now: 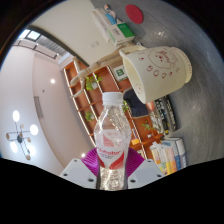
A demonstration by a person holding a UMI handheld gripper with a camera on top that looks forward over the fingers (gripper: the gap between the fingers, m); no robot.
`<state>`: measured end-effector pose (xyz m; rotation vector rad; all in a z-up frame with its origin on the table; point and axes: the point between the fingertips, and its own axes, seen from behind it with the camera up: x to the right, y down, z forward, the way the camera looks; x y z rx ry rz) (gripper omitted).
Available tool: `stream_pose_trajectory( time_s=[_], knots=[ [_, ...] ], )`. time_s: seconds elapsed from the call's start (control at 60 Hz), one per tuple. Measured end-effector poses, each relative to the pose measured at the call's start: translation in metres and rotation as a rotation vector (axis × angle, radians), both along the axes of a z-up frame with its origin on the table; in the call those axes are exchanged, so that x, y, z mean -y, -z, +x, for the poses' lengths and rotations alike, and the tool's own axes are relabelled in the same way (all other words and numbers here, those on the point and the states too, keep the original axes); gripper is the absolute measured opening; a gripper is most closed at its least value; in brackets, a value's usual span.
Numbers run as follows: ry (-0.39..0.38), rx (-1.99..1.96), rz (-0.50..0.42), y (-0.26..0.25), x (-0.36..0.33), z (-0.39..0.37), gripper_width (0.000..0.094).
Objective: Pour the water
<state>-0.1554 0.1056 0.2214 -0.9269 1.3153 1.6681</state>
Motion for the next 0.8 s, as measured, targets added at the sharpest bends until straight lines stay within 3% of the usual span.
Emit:
stream_pose_trajectory(
  time_s=[0.233,0.467,0.633,0.8],
  knots=[
    [-0.017,-0.368,0.028,-0.007,-0.009,0.026,0.0367],
    [-0.032,-0.25,-0.003,-0.004,-0.005,0.024,0.0369],
    [-0.081,0.184,-0.044,-0.009,0.0,0.001,0.0369],
    [-0.005,0.68,0.014,-0.05,0.007,0.025,0.0368]
  ],
)
